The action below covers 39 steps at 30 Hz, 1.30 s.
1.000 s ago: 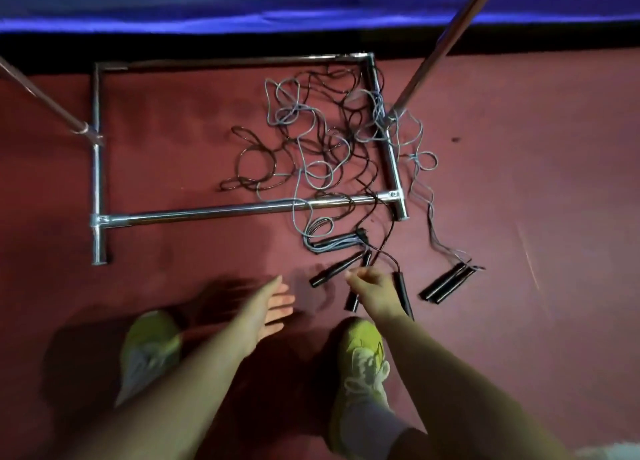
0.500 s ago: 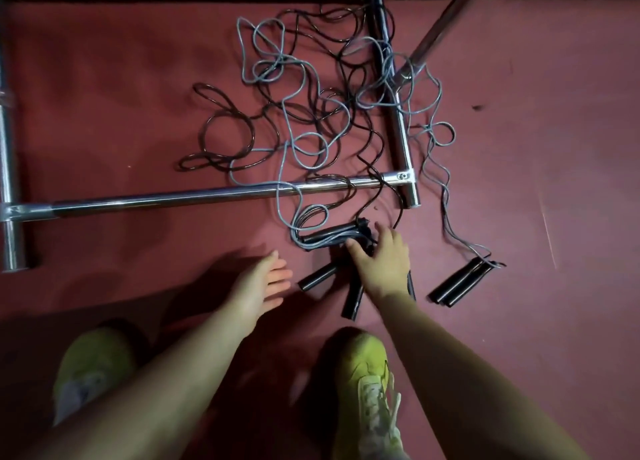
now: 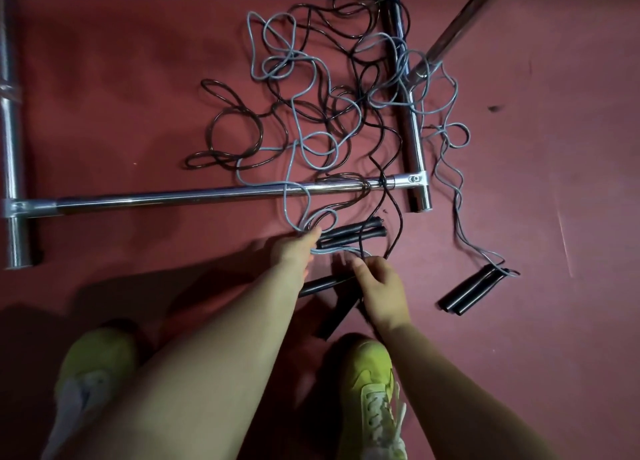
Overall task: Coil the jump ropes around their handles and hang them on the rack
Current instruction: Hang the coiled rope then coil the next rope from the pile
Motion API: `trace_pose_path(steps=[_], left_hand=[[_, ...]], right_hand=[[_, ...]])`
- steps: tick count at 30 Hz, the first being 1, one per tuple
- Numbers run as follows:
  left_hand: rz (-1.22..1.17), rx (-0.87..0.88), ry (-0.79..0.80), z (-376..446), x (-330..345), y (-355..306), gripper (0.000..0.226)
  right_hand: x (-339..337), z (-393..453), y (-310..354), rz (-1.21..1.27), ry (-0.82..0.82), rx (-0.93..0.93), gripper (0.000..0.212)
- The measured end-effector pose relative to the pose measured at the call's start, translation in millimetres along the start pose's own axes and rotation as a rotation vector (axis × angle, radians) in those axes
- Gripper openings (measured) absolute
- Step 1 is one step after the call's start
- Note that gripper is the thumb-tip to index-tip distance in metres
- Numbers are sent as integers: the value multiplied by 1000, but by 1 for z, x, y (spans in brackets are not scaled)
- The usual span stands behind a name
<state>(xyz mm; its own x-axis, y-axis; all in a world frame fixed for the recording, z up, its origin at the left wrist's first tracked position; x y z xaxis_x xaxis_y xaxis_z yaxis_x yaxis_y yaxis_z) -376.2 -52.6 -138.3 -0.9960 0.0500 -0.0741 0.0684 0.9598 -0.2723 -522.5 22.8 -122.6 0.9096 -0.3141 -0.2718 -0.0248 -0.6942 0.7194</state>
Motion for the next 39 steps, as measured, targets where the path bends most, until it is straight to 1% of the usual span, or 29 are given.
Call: trace_pose_path(steps=[2, 3, 4, 5, 7, 8, 9, 10, 11, 12, 13, 14, 16, 17, 19, 22, 24, 26, 28, 31, 32, 33, 34, 35, 36, 37, 38, 39], left_hand=[[19, 50, -38, 3, 2, -3, 21], [12, 86, -42, 3, 2, -4, 15], [-7, 114, -21, -1, 0, -4, 10], [-30, 138, 15, -5, -2, -3, 9], [-30, 187, 97, -18, -10, 0, 8], [-21, 220, 128, -27, -16, -1, 6], [-15, 252, 151, -36, -23, -3, 5], [-13, 279, 164, -47, -30, -8, 4], [-10, 304, 164, -57, -38, -15, 5], [2, 332, 160, -68, -46, -23, 6], [22, 367, 163, -80, -53, -32, 8], [54, 403, 174, -93, -59, -42, 9], [145, 478, 207, -121, -71, -60, 11], [181, 513, 219, -134, -76, -68, 11], [168, 579, 217, -160, -90, -82, 15], [44, 640, 207, -192, -111, -95, 22], [44, 642, 270, -211, -120, -94, 38], [119, 656, 395, -233, -126, -87, 61], [196, 667, 519, -260, -132, -76, 77], [347, 727, 628, -301, -140, -62, 100], [383, 746, 644, -313, -144, -58, 104], [371, 748, 681, -326, -148, -55, 103], [366, 761, 699, -338, -154, -52, 97], [374, 780, 703, -350, -159, -50, 86], [438, 823, 675, -366, -165, -46, 70], [512, 858, 649, -376, -167, -44, 48], [605, 878, 611, -384, -170, -42, 27], [681, 883, 581, -393, -173, -39, 10]], right_hand=[[2, -3, 4, 23, -30, 14, 23], [2, -5, 8, 36, -55, -1, 18], [0, -6, 12, 24, -82, -32, 17], [-2, -8, 17, -37, -112, -87, 28], [-4, -14, 29, -227, -122, -238, 61], [-1, -19, 37, -315, -78, -328, 69], [4, -24, 45, -385, -3, -402, 71], [13, -28, 51, -436, 105, -444, 71], [21, -32, 56, -472, 228, -446, 69], [29, -38, 64, -496, 322, -445, 64], [36, -46, 75, -499, 372, -466, 55], [40, -52, 87, -492, 379, -489, 43], [46, -67, 111, -445, 379, -508, 19], [49, -76, 123, -406, 406, -475, 12], [57, -98, 145, -255, 490, -336, 17], [63, -136, 175, 12, 553, -185, 19], [63, -163, 199, 189, 550, -123, 18], [63, -189, 226, 360, 528, -117, 18], [62, -214, 254, 513, 512, -104, 19], [60, -249, 288, 601, 458, -89, 23], [59, -259, 299, 615, 442, -99, 25], [59, -270, 309, 635, 434, -116, 26], [58, -279, 317, 654, 427, -135, 26], [57, -289, 323, 675, 423, -147, 24], [55, -302, 330, 692, 421, -167, 23], [55, -309, 334, 710, 419, -173, 23], [55, -315, 337, 719, 418, -177, 21], [54, -323, 340, 740, 416, -182, 20]])
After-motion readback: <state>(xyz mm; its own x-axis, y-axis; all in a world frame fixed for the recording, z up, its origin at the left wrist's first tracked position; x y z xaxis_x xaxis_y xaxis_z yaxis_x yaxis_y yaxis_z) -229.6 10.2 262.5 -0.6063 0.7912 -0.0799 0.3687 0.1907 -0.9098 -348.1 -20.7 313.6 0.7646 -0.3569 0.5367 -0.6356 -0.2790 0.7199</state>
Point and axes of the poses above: each hand's wrist, its own z-axis towards the middle knuckle, its own x-axis out of the palm, y = z × x, the point moved 5 cm from there along z, towards the middle knuckle, and after that the axes turned 11 degrees about z, right-handed, at the moved point
